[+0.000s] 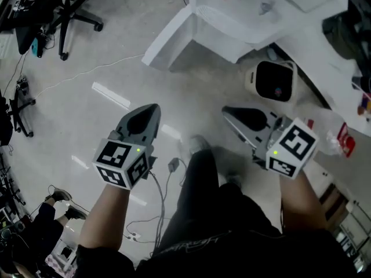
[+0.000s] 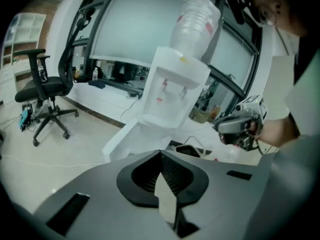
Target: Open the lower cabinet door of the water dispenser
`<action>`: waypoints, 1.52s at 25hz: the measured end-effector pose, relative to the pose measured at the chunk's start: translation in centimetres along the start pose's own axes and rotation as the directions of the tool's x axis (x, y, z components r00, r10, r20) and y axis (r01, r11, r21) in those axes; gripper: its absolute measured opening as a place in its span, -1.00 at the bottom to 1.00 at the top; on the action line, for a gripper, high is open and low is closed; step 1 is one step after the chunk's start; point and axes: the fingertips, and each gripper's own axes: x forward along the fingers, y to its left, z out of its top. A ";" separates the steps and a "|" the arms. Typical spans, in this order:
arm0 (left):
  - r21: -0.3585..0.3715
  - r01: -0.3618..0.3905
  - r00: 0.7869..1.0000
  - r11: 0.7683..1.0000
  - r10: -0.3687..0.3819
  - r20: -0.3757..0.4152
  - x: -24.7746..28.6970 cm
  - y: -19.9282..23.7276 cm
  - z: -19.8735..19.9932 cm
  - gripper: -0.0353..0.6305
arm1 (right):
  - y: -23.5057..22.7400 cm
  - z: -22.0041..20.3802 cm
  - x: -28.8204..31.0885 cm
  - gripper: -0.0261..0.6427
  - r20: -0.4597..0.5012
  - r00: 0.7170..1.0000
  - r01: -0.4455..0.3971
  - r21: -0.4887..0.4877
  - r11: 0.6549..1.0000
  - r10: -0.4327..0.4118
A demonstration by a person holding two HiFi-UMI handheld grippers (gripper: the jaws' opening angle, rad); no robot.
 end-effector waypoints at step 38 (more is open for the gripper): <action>0.353 0.229 0.762 0.907 -0.393 0.514 -38.8 -57.4 15.3 -0.89 | 39.0 11.6 -45.6 -0.89 0.288 0.915 -0.141 -0.424 0.895 0.281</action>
